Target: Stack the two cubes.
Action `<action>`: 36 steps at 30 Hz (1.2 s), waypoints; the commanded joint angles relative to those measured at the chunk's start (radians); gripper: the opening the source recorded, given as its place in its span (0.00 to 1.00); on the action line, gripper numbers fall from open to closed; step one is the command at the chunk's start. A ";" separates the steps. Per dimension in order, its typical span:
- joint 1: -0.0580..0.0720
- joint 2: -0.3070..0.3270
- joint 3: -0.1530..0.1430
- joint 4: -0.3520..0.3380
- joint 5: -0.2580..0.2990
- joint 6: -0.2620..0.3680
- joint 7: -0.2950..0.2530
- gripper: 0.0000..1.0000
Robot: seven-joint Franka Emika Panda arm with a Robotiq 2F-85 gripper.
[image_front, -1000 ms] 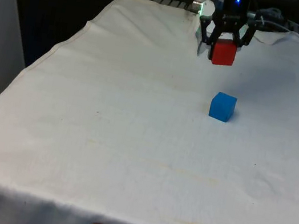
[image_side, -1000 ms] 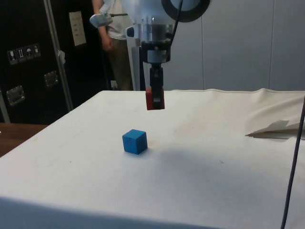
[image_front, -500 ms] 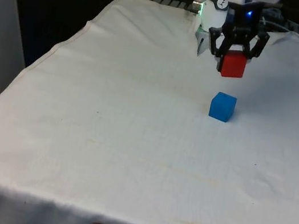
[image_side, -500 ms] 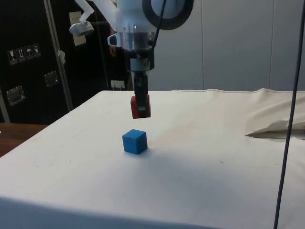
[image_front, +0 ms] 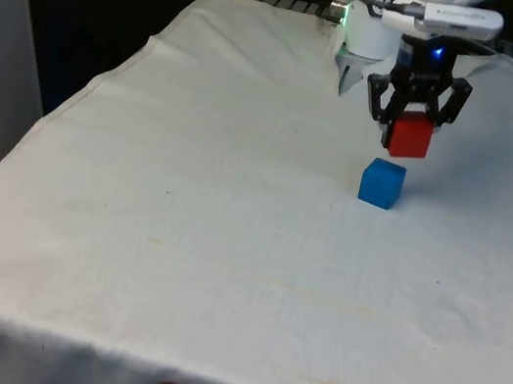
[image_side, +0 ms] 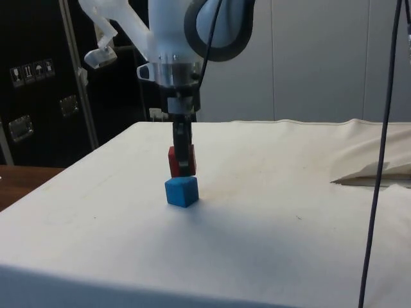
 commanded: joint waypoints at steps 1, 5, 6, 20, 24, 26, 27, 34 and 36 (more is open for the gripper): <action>0.004 0.006 -0.001 -0.003 -0.005 0.021 0.009 0.02; 0.001 0.033 0.004 -0.005 0.003 0.070 0.005 0.02; 0.001 0.037 0.004 -0.006 0.005 0.079 0.004 0.02; -0.015 0.061 0.009 -0.005 0.019 0.124 -0.021 0.02; -0.022 0.064 0.005 0.001 0.033 0.120 -0.041 0.02; -0.024 0.065 0.004 0.004 0.039 0.118 -0.049 0.02; -0.025 0.066 0.004 0.006 0.043 0.117 -0.052 0.02; -0.018 0.067 -0.012 0.009 0.030 0.116 -0.045 0.02; -0.026 0.075 0.000 0.018 0.048 0.114 -0.058 0.02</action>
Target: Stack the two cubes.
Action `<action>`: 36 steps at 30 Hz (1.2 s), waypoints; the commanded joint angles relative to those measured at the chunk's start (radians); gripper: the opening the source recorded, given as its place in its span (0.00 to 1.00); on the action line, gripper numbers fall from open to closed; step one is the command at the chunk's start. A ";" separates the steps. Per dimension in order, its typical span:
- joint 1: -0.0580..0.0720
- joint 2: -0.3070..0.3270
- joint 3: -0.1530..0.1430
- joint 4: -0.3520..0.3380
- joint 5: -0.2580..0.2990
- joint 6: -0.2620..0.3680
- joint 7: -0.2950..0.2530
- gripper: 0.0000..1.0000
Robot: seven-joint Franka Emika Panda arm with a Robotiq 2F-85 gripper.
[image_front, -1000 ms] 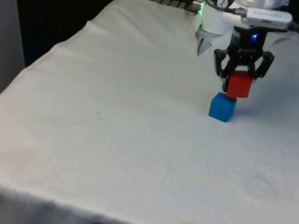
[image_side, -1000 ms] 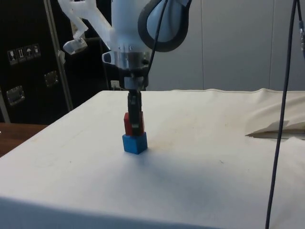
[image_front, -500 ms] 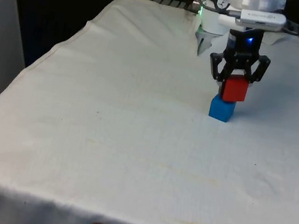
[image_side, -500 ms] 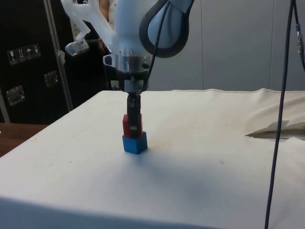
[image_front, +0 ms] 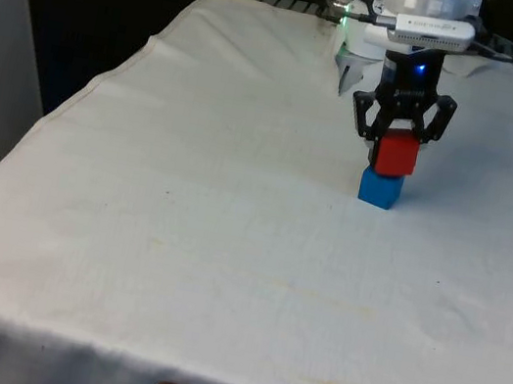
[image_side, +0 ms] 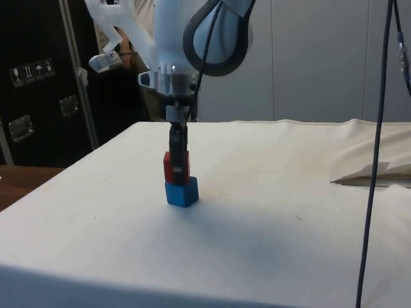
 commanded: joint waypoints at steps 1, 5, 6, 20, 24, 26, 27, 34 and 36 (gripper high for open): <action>-0.008 0.007 0.012 0.007 0.018 -0.002 -0.013 0.02; -0.010 0.021 0.016 0.008 0.023 0.009 -0.016 0.02; -0.010 0.023 0.016 0.008 0.023 0.011 -0.015 0.02; -0.002 0.023 0.003 0.007 0.004 0.008 -0.002 0.17; -0.001 0.022 0.002 0.007 0.003 0.007 -0.001 0.56; -0.001 0.022 0.002 0.007 0.002 0.006 -0.001 0.75; -0.001 0.021 0.001 0.007 0.001 0.006 0.000 0.85; -0.001 0.021 0.001 0.007 0.001 0.006 0.000 1.00; -0.001 0.018 0.001 0.006 0.002 0.004 0.001 1.00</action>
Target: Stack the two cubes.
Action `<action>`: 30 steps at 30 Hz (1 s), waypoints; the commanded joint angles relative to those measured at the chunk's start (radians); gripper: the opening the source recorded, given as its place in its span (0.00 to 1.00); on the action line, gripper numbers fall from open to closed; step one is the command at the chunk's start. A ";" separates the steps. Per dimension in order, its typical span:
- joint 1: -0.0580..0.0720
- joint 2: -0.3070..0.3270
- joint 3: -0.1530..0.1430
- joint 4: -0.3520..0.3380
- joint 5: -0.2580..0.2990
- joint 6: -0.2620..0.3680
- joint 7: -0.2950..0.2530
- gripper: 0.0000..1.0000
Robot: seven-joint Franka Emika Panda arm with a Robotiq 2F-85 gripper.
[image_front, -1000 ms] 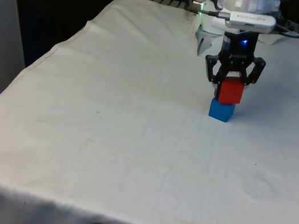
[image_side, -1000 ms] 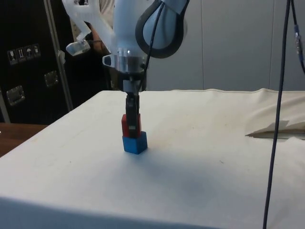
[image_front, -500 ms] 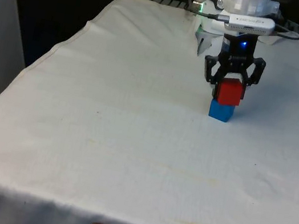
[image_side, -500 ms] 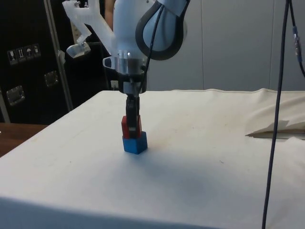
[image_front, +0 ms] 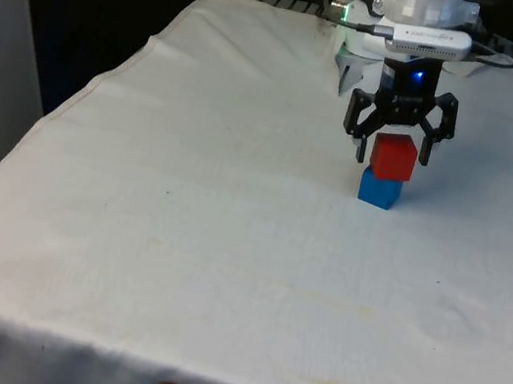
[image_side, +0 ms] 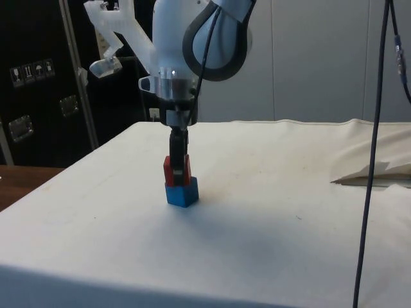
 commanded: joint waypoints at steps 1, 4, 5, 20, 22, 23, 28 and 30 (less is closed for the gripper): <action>0.000 0.000 0.000 0.000 0.000 0.000 0.000 1.00; 0.001 -0.024 -0.001 -0.005 0.001 -0.007 0.008 1.00; 0.001 -0.031 -0.001 -0.007 0.001 -0.011 0.010 1.00; -0.001 -0.137 -0.006 -0.009 -0.001 -0.101 0.033 1.00; 0.000 -0.142 -0.006 -0.009 -0.001 -0.104 0.033 1.00; -0.001 -0.149 -0.007 -0.010 0.000 -0.108 0.033 1.00; -0.002 -0.168 -0.009 -0.009 0.000 -0.117 0.031 1.00; -0.004 -0.193 -0.013 -0.012 0.003 -0.138 0.031 1.00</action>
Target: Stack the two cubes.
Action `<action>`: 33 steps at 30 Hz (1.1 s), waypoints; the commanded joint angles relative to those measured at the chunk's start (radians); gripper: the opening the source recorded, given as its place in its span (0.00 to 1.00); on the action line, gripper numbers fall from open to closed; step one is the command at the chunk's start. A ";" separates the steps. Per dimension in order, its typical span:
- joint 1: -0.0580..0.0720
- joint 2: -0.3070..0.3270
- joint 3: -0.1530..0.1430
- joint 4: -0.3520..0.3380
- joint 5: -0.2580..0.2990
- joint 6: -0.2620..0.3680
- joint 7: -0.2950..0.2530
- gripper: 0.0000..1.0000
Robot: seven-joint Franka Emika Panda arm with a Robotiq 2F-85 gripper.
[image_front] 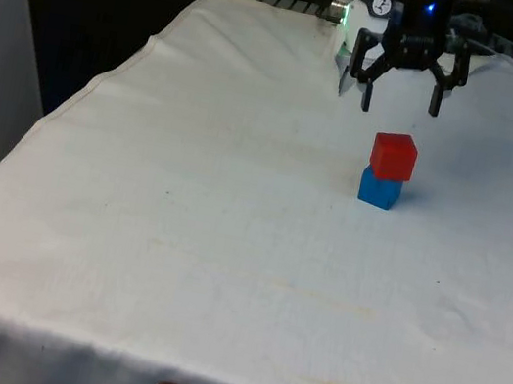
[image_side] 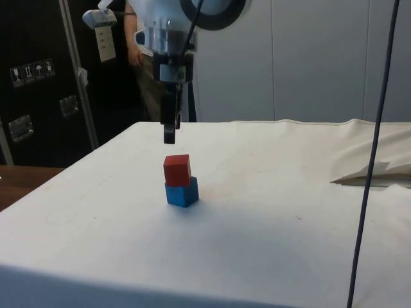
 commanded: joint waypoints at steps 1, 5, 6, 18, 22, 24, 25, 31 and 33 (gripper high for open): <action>-0.002 -0.010 -0.002 -0.003 0.003 -0.009 0.001 1.00; -0.002 -0.032 -0.014 -0.001 0.002 -0.029 0.009 1.00; -0.001 -0.025 -0.013 -0.001 0.000 -0.020 0.003 1.00; -0.004 -0.060 -0.035 0.001 -0.007 -0.046 0.053 1.00; -0.003 -0.065 -0.040 0.003 -0.011 -0.047 0.081 1.00; -0.003 -0.067 -0.041 0.004 -0.012 -0.048 0.092 1.00; -0.003 -0.068 -0.041 0.004 -0.013 -0.048 0.098 1.00; -0.004 -0.076 -0.045 0.005 -0.014 -0.049 0.132 1.00; -0.005 -0.079 -0.046 0.005 -0.013 -0.049 0.142 1.00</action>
